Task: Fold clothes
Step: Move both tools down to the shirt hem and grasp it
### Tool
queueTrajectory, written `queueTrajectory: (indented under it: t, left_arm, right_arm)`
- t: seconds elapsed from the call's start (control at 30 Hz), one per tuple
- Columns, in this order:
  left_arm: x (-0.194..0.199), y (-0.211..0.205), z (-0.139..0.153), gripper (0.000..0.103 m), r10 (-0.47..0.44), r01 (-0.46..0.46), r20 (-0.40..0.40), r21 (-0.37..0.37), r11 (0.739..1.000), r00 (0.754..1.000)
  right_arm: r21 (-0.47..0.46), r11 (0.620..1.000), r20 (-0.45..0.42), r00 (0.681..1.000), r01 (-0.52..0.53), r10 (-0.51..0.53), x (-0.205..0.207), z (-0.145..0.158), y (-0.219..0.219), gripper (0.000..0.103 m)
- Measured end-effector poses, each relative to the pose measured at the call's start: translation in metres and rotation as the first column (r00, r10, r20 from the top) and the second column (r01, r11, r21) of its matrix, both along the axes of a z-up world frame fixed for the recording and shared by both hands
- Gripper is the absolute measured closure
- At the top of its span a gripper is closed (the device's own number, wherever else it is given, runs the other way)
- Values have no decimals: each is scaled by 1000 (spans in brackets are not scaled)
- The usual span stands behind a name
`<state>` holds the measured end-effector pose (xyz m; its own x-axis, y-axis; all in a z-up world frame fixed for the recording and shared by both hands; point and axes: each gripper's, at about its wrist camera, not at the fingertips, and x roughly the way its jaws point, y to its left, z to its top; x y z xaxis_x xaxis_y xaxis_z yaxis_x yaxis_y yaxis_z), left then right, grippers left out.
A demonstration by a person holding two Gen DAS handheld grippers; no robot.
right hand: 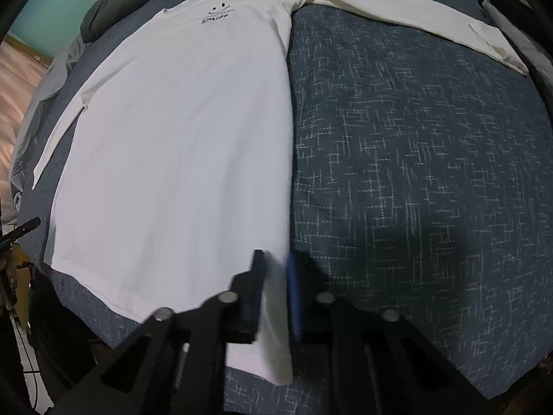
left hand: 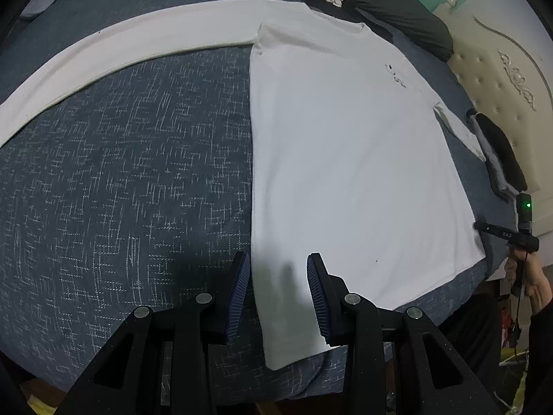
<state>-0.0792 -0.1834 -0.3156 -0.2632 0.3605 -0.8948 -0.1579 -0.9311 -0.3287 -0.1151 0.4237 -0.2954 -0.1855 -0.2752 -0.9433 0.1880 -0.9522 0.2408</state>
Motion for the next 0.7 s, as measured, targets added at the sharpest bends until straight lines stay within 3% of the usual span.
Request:
queueTrajectory:
  t: [0.3,0.5,0.7]
  left_arm:
    - [7,3,9,65,-15,15,-22,3,1000,1000]
    - [6,10,13,65,-33,33,-27,-4,999,999]
    - [8,11,21,65,-42,42,-40,0,999,998]
  right_arm:
    - [-20,999,-27,999,-42,41,3,6,-9,102]
    - [28,978,-41,978,-205,206,8,10,-53,102]
    - [-34,989,-16,990,-143,143,-3,5,-45,101]
